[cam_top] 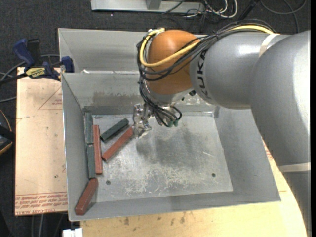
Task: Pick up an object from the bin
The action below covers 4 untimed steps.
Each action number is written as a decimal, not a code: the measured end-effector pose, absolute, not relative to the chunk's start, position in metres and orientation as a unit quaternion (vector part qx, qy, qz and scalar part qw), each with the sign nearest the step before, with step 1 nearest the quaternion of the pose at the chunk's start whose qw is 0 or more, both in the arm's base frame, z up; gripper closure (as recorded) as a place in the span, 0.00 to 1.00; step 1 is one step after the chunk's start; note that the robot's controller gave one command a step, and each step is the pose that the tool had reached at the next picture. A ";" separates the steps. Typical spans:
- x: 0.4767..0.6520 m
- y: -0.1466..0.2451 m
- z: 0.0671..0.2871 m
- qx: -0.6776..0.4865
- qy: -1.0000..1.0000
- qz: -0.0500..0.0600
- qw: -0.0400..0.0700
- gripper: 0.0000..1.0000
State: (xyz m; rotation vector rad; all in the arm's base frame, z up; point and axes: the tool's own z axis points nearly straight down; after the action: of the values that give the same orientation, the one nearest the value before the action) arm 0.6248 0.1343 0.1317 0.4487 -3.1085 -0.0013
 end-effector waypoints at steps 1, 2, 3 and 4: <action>0.639 0.244 0.079 0.107 -0.994 0.002 -0.003 0.00; 0.640 0.243 0.079 0.106 -0.994 0.001 -0.005 0.00; 0.644 0.137 0.082 -0.012 -1.000 -0.001 -0.004 1.00; 0.644 0.137 0.082 -0.012 -1.000 -0.001 -0.004 1.00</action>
Offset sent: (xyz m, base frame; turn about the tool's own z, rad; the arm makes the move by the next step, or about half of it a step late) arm 0.0000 0.0000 0.0000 0.0000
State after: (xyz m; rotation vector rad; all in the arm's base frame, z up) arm 0.6441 0.1373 0.0824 -0.0372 -3.1485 -0.0021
